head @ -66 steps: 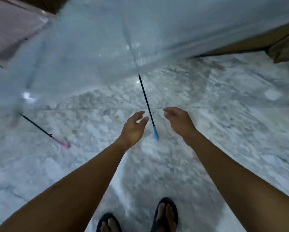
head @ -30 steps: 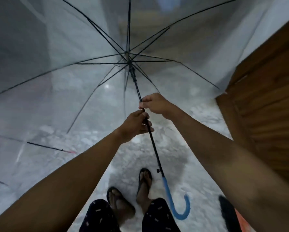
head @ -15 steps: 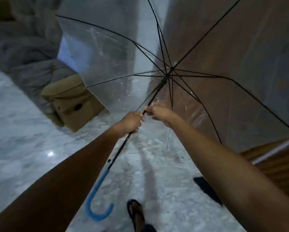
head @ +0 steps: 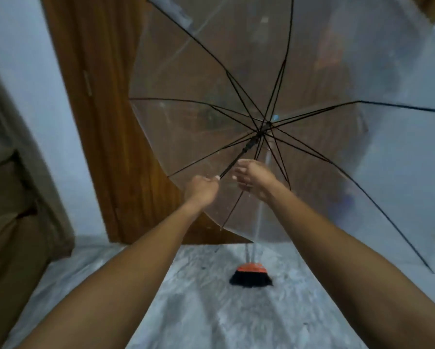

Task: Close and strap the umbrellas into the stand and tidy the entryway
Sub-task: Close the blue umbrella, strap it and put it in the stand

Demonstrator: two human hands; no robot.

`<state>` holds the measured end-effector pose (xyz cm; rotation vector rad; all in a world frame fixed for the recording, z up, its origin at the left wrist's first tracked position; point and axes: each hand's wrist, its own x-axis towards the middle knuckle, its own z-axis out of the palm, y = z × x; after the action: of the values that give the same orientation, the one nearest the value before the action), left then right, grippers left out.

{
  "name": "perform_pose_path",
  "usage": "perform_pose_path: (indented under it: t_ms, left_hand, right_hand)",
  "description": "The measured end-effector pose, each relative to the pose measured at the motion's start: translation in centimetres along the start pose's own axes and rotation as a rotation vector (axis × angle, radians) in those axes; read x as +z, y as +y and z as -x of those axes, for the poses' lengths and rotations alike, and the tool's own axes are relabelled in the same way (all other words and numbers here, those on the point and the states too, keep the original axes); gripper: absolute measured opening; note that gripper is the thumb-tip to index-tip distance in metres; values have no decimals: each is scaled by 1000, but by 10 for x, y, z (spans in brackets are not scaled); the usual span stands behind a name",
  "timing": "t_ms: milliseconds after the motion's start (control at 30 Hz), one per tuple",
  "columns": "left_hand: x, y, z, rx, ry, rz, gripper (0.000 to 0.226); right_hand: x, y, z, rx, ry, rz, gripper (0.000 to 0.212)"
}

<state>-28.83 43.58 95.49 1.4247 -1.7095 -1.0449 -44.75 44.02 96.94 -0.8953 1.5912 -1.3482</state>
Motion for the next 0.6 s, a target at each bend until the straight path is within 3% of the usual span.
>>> perform_pose_path:
  t_ms: [100,267,600]
  left_hand:
    - [32,43,12,83,-62,-3,56]
    - [84,93,24,215,-145,25,53]
    - [198,194,37,369,-311,198,50]
  right_hand:
    - [-70,-26,14,-32,143,-110,19]
    - [-163,-68,29,-86,312,-212,25]
    - [-307,-135,45,-160,409,-159,19]
